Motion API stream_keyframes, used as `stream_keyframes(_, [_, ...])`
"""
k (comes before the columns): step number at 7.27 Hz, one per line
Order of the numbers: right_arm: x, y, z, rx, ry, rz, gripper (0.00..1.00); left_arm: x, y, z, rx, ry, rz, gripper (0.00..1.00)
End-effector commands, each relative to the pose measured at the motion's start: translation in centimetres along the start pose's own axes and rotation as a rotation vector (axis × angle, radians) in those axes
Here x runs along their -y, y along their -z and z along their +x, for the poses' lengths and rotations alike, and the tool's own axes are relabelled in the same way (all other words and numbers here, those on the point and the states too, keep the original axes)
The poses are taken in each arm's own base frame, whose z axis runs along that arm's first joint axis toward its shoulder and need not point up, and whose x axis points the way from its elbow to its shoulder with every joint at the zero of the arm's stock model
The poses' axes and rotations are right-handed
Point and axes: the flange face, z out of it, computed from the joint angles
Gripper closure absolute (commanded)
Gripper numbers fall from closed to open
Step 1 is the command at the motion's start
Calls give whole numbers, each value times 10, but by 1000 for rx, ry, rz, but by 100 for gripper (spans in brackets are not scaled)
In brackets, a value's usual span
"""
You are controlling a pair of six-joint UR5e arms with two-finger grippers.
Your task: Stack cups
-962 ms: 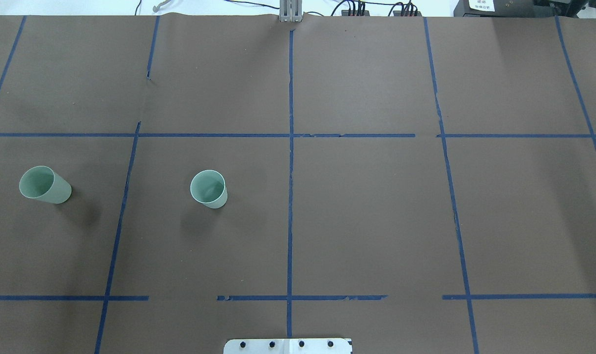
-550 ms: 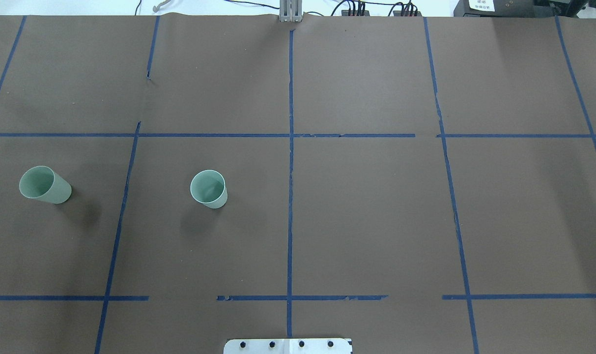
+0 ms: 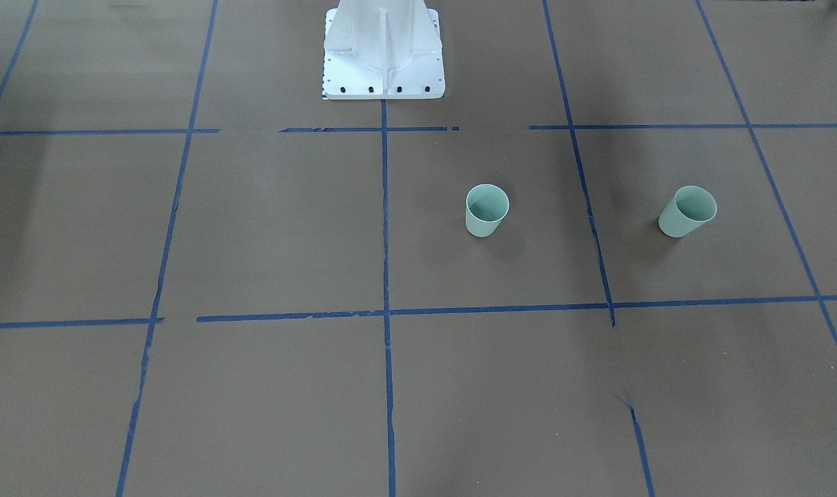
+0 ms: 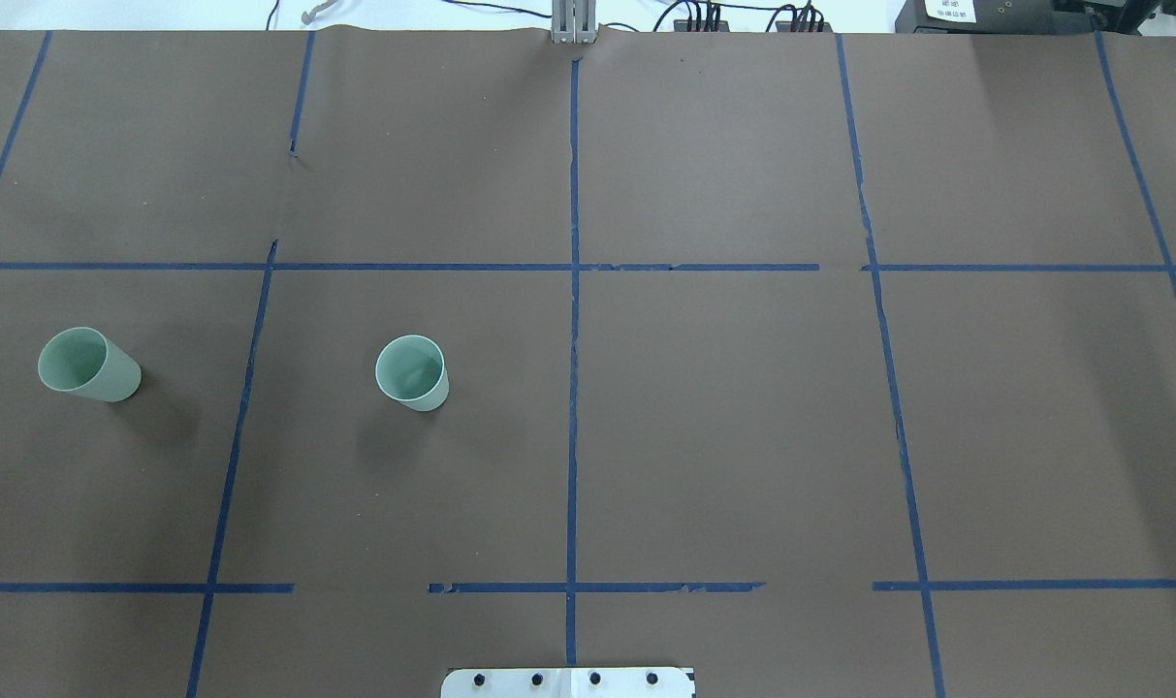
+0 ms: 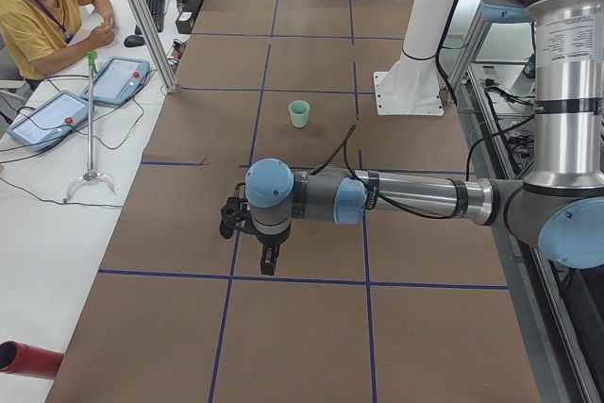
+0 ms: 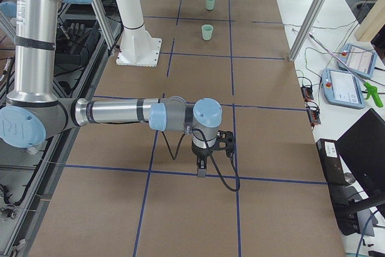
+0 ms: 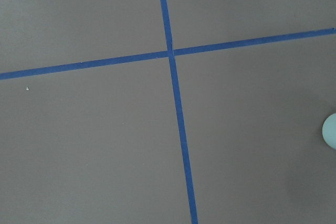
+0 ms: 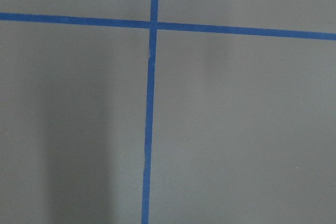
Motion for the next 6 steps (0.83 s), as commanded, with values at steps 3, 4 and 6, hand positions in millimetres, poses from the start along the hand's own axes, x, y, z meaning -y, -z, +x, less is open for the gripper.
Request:
stream_keyframes(3, [0,0,0,0,0,0,0,19,-63,106,-61,14,9,0])
stream_keyframes(4, [0,0,0,0,-1,1,0,17,-71,116,-63,50,-7,0])
stream_keyframes(6, [0,0,0,0,-1,1,0,13,-108,148,28,95,15,0])
